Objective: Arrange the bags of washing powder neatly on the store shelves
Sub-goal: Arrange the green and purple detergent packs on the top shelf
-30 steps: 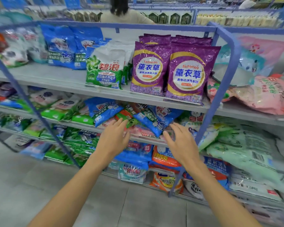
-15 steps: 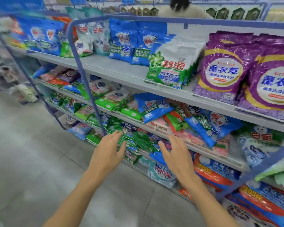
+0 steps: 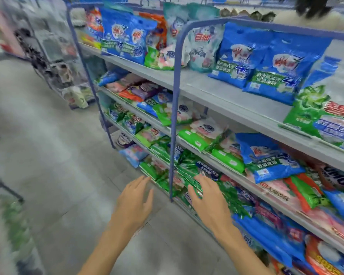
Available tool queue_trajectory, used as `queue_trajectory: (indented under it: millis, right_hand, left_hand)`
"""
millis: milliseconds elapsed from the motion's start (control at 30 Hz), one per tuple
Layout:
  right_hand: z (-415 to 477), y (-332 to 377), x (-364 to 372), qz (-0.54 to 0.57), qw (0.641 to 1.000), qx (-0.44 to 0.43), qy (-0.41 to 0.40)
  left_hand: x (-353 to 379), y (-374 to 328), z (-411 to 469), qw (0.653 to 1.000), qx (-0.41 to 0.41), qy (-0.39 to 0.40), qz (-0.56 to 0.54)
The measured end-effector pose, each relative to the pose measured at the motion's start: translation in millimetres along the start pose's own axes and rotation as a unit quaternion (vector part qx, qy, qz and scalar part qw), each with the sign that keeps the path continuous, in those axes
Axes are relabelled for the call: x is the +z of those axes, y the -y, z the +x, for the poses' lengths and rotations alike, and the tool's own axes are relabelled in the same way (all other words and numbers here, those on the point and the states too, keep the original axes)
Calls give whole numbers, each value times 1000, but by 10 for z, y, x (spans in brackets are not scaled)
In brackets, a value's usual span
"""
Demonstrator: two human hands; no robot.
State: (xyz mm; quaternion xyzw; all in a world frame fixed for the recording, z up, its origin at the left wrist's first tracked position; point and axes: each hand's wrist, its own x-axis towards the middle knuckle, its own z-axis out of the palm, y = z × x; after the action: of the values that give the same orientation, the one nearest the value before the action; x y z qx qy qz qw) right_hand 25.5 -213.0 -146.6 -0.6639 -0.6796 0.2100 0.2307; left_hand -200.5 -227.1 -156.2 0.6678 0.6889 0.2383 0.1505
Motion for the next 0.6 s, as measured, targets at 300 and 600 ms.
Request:
queue_trajectory:
  millis: [300,600]
  right_hand:
    - [1090,496,700,24,999,-21,38]
    - [2718,939,1302,32,997,-21,60]
  left_hand:
    - [-209,915,864,997,-70,7,19]
    - [-311,1602,2322,995,-89,22,35]
